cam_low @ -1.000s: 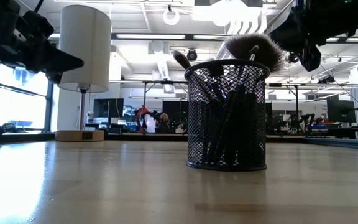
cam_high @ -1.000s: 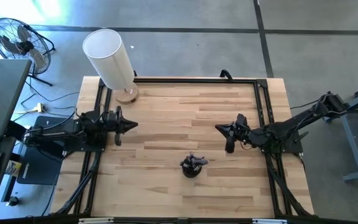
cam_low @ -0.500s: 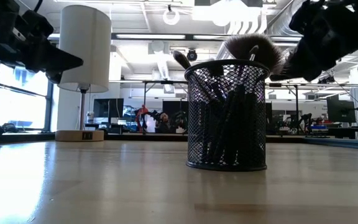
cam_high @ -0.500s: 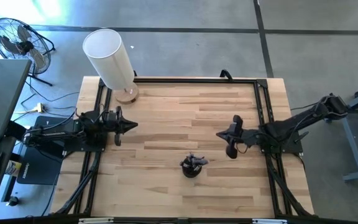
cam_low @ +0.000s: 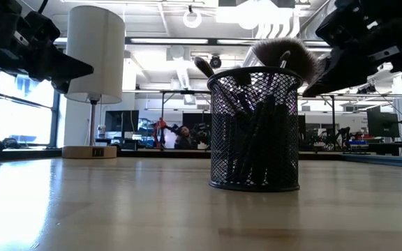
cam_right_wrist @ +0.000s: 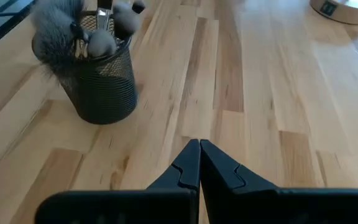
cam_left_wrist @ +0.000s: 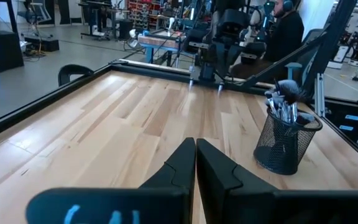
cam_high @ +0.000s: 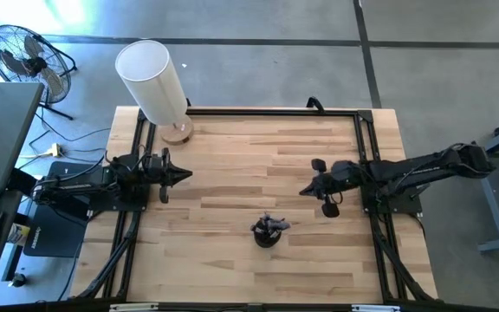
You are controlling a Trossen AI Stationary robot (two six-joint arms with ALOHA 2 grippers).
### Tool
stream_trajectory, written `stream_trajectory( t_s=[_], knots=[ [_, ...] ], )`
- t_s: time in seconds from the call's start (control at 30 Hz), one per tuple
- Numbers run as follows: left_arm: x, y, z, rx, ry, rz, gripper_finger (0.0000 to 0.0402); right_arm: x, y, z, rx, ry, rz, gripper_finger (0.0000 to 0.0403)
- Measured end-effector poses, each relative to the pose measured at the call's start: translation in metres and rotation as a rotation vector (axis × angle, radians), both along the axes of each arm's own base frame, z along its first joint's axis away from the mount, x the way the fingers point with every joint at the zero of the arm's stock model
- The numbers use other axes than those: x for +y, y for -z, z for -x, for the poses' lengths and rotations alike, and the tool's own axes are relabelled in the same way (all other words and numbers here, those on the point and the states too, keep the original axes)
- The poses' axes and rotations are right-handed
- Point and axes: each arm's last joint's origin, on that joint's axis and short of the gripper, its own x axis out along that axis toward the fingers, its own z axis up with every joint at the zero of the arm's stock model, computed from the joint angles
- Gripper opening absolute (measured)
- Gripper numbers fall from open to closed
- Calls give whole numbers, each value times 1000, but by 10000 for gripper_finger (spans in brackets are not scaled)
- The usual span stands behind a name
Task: Pick & Place Makeup Supplies
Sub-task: Return to Home Position
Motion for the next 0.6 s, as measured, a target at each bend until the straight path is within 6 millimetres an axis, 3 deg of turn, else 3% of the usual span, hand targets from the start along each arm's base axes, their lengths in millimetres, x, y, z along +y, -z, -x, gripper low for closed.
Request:
stream_trajectory(
  t_s=[0.33, 0.6],
  knots=[
    [0, 0, 0, 0, 0, 0, 12, -14, 0, 4, -37, 48, -42, 0],
    [0, 0, 0, -1, 0, 0, 12, -14, 32, 43, -262, 179, -206, 0]
  ],
)
